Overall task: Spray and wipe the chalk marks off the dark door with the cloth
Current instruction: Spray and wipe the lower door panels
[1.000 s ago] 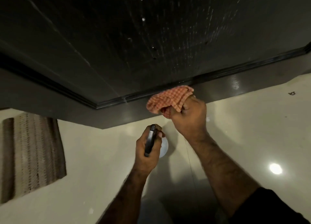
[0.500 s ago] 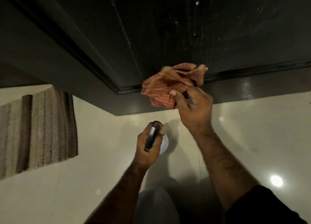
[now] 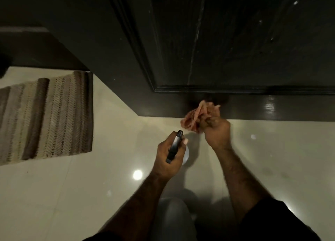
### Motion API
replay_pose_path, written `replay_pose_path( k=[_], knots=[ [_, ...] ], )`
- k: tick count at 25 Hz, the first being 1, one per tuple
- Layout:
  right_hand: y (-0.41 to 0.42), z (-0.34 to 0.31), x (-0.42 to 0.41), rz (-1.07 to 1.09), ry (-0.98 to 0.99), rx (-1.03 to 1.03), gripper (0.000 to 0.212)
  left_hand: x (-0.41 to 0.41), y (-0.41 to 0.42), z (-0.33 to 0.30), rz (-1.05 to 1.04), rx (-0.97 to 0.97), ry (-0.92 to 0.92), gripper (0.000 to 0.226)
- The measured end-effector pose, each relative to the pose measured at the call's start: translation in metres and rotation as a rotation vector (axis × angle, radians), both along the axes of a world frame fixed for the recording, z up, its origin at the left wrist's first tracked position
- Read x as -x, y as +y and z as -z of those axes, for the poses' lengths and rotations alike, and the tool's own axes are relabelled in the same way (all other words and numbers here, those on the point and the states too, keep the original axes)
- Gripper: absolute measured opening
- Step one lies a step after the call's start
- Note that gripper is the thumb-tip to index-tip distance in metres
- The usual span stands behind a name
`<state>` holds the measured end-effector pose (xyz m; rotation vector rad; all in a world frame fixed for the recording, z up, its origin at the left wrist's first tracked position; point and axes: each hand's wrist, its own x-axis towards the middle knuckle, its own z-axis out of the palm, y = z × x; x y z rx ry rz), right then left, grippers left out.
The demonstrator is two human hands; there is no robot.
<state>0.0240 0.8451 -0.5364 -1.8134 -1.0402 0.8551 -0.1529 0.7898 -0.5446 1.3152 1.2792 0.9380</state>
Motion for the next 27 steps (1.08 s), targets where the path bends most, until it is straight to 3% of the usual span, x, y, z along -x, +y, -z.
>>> replay_pose_path(
  k=[1, 3, 4, 6, 8, 10, 11, 13, 15, 18, 20, 21, 23, 25, 27],
  knots=[
    [-0.001, 0.008, 0.003, 0.078, 0.058, 0.13, 0.013, 0.007, -0.005, 0.0, -0.007, -0.002, -0.005, 0.001],
    [0.008, 0.005, 0.011, 0.142, 0.079, 0.125, 0.023, 0.02, -0.01, -0.002, -0.018, -0.048, 0.001, 0.007],
    [0.012, -0.005, 0.02, 0.113, 0.06, 0.012, 0.028, 0.026, -0.011, -0.001, -0.031, -0.06, 0.003, 0.008],
    [0.01, -0.031, 0.035, -0.013, -0.051, -0.304, 0.017, 0.03, -0.009, 0.002, -0.03, -0.086, -0.006, 0.007],
    [0.014, -0.02, 0.042, -0.12, -0.289, -0.418, 0.004, 0.032, -0.009, 0.003, -0.023, -0.091, -0.007, 0.006],
    [0.01, 0.009, 0.048, -0.201, -0.367, -0.168, 0.01, 0.041, -0.009, 0.003, -0.018, -0.099, 0.005, 0.005],
    [0.008, 0.011, 0.054, -0.176, -0.244, -0.024, 0.013, 0.048, -0.011, 0.003, -0.028, -0.105, 0.016, 0.005],
    [0.015, -0.002, 0.064, -0.053, 0.02, 0.011, 0.015, 0.06, -0.01, 0.0, -0.053, -0.113, 0.035, 0.006],
    [0.019, -0.026, 0.071, 0.034, -0.017, -0.22, 0.012, 0.074, -0.004, 0.0, -0.078, -0.115, 0.049, 0.007],
    [0.023, -0.021, 0.066, 0.026, -0.331, -0.478, 0.007, 0.091, 0.004, 0.005, -0.122, -0.087, 0.05, 0.008],
    [0.016, 0.016, 0.069, -0.131, -0.5, -0.242, 0.024, 0.099, 0.006, 0.006, -0.13, -0.088, 0.04, 0.008],
    [0.01, 0.023, 0.077, -0.189, -0.457, -0.091, 0.028, 0.102, 0.006, 0.005, -0.139, -0.097, 0.043, 0.009],
    [0.014, 0.002, 0.097, -0.156, -0.258, -0.024, 0.018, 0.104, 0.009, 0.003, -0.146, -0.122, 0.051, 0.009],
    [0.027, -0.023, 0.114, -0.107, -0.147, -0.286, 0.012, 0.107, 0.013, 0.006, -0.129, -0.14, 0.051, 0.009],
    [0.037, -0.051, 0.124, -0.048, -0.204, -0.644, 0.015, 0.109, 0.014, 0.009, -0.107, -0.153, 0.035, 0.009]
  ],
)
